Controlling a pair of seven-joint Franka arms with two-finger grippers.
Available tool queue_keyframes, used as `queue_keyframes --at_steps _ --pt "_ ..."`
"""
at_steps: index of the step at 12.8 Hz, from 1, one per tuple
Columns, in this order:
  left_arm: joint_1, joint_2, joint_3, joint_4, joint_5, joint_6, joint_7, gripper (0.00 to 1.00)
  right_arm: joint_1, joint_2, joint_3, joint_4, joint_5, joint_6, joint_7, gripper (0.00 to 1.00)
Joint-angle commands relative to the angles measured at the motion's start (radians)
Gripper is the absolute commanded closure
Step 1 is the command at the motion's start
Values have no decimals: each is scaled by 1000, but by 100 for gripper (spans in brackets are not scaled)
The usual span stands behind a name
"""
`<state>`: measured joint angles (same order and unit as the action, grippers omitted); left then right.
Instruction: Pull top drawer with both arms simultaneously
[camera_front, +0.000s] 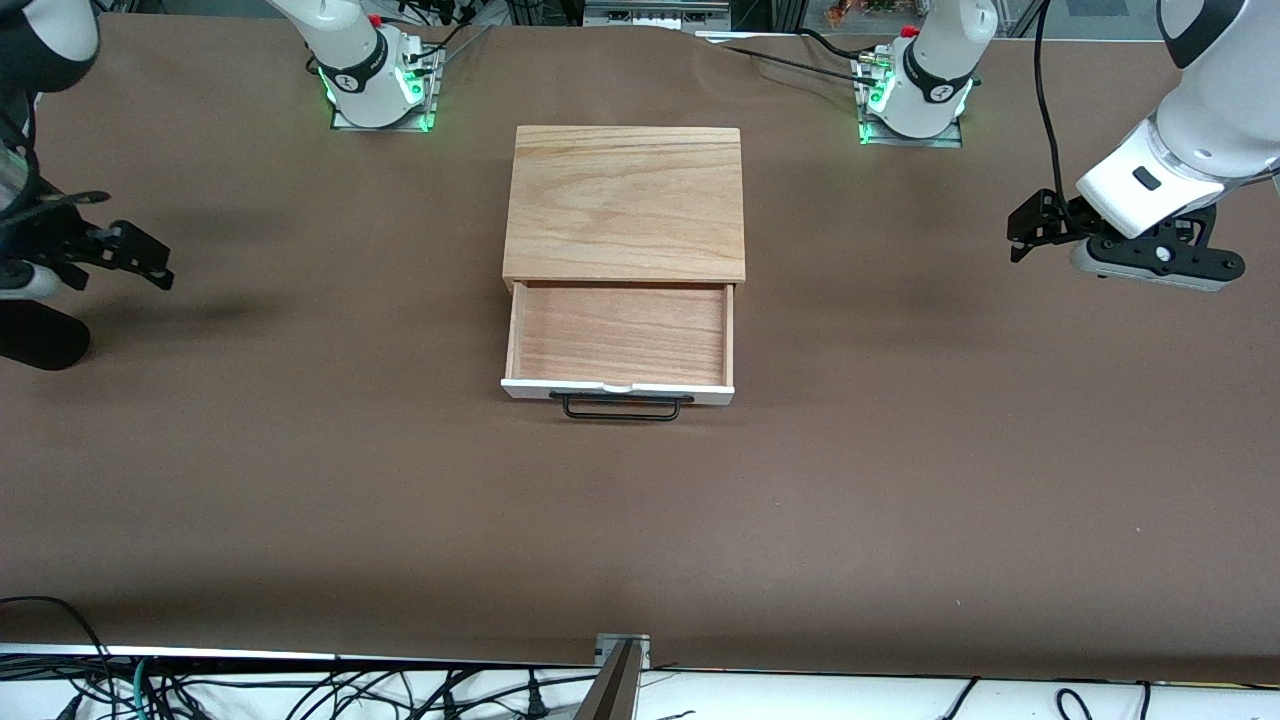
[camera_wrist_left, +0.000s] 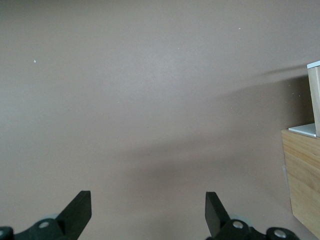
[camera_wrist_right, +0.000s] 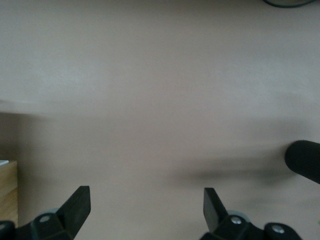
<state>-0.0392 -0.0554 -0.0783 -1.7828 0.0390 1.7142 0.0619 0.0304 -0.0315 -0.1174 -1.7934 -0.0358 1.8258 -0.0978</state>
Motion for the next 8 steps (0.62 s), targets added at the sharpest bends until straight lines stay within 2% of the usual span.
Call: queue_keyframes --at_steps 1,3,6,8 --pt "4 8 -5 23 4 -21 -8 0 -43 -22 18 -32 2 3 -11 0" --pt "4 8 -5 23 4 -21 -8 0 -41 -15 18 -24 10 -2 -7 0" --pt "4 6 -5 23 4 -24 -8 0 -35 39 15 72 11 -80 -8 0" --pt "4 6 -5 23 4 -28 -8 0 -32 44 16 80 14 -82 -4 0"
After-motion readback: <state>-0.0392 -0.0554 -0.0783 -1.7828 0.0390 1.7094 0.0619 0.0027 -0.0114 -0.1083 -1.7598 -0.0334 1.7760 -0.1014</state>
